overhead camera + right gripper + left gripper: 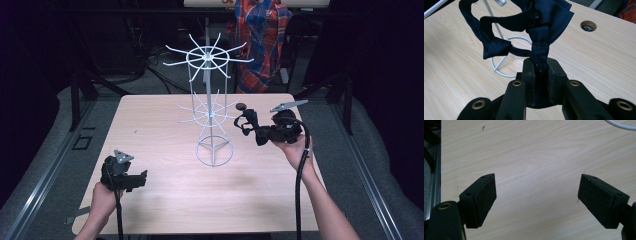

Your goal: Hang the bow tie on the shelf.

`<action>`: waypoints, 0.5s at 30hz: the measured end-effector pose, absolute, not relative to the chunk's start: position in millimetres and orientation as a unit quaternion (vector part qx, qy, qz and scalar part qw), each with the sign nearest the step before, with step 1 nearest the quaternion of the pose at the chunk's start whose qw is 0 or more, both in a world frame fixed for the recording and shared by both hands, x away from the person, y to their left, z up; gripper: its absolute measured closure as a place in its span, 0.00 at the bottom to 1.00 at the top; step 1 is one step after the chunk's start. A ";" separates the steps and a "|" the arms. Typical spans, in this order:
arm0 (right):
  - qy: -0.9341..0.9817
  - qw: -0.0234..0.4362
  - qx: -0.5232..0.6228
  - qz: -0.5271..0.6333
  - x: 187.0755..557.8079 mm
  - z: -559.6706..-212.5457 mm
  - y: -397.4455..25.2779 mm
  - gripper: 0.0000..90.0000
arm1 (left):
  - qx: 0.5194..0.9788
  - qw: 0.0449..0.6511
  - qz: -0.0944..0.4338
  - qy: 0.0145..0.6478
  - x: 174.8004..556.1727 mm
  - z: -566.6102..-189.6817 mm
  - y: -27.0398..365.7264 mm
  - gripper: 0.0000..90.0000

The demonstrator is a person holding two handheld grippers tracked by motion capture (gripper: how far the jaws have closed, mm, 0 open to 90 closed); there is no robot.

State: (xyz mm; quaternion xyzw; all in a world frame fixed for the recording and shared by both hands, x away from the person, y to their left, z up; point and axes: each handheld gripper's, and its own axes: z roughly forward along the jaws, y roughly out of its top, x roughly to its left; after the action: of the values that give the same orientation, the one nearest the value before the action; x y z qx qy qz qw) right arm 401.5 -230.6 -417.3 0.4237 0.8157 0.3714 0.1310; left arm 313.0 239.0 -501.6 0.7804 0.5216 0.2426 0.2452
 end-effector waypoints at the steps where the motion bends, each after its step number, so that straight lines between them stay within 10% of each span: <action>1: 0.816 0.130 0.422 0.373 402.2 -417.9 -229.7 0.87 | 0.780 0.246 0.244 0.522 313.1 -502.0 238.9 0.17; 15: 0.822 0.122 0.422 0.362 411.9 -427.6 -213.0 0.87 | 0.780 0.245 0.242 0.522 313.2 -501.7 239.2 0.17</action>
State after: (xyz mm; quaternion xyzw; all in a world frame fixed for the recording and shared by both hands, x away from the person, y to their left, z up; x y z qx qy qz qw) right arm 411.9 -213.0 -427.6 0.4219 0.8223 0.3619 0.1216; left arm 313.2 239.2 -501.7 0.7801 0.5221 0.2419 0.2455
